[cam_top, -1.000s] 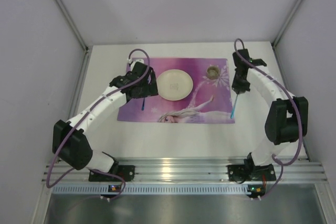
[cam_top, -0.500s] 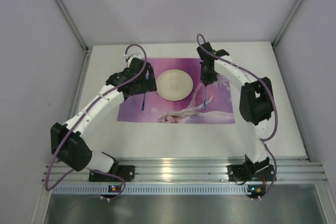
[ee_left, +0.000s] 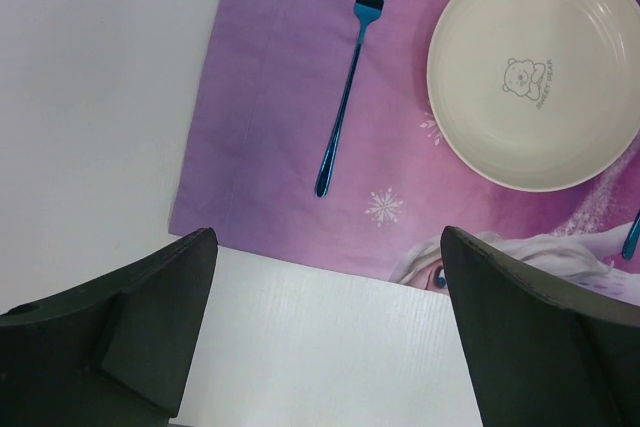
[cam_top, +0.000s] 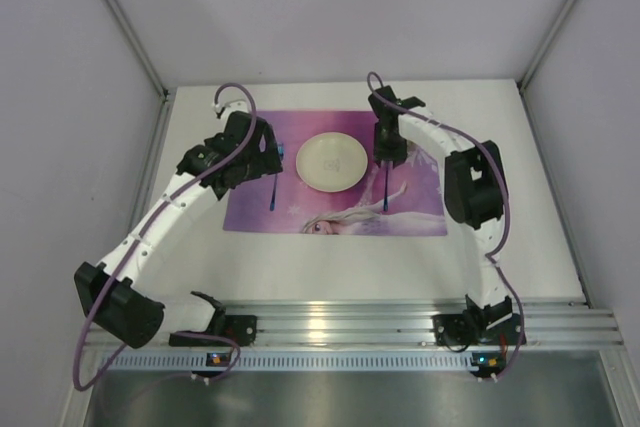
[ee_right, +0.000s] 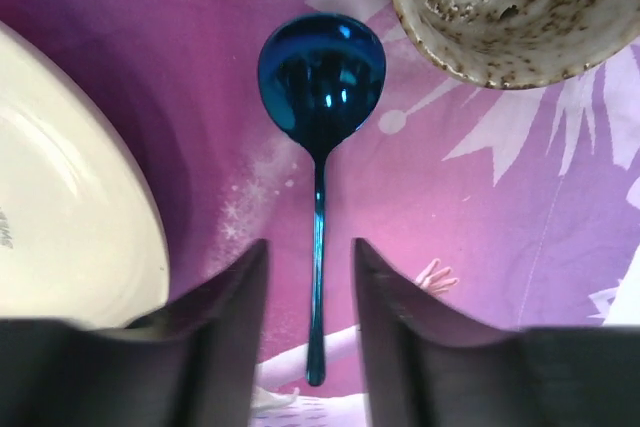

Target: Set the dinner table for one person

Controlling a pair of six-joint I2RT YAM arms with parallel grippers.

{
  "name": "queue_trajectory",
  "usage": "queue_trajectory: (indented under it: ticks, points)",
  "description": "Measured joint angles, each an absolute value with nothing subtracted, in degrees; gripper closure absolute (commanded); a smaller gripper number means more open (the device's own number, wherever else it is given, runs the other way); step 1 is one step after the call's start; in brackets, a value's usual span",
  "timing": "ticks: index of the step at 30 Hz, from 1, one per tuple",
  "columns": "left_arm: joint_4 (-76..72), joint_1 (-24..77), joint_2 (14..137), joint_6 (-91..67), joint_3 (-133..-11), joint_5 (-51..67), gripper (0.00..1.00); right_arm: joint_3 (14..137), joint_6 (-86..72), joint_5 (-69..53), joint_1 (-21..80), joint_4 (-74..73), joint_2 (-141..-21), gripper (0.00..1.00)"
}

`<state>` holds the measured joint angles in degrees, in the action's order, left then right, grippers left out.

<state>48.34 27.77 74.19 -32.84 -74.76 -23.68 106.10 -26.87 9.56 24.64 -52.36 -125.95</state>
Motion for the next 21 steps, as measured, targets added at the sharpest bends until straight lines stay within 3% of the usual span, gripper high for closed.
queue_trajectory:
  ticks: [4, 10, 16, 17, 18, 21]
  points:
    - [48.6, 27.4, 74.3, -32.7, -74.8, -23.7, 0.01, 107.1, -26.7, 9.5, 24.6, -52.4, -126.0, 0.42]
    - [48.6, 26.8, 75.8, -30.9, -76.2, -23.9, 0.01, 107.3, -26.7, 8.9, 24.9, -52.5, -122.6, 0.38]
    - [47.6, 26.3, 77.4, -26.8, -81.2, -28.5, 0.01, 102.0, -24.3, 9.8, 28.4, -49.1, -105.9, 0.33]
    - [45.9, 26.3, 77.0, -25.4, -81.3, -30.7, 0.01, 98.7, -23.4, 10.7, 29.9, -46.7, -100.3, 0.23]
    - [43.8, 26.3, 76.5, -23.7, -80.8, -32.7, 0.01, 94.7, -22.6, 11.4, 31.3, -43.4, -94.9, 0.01]
    - [28.6, 26.1, 70.1, -16.5, -69.7, -36.6, 0.01, 79.2, -20.6, 12.4, 35.6, -31.6, -77.2, 0.0]
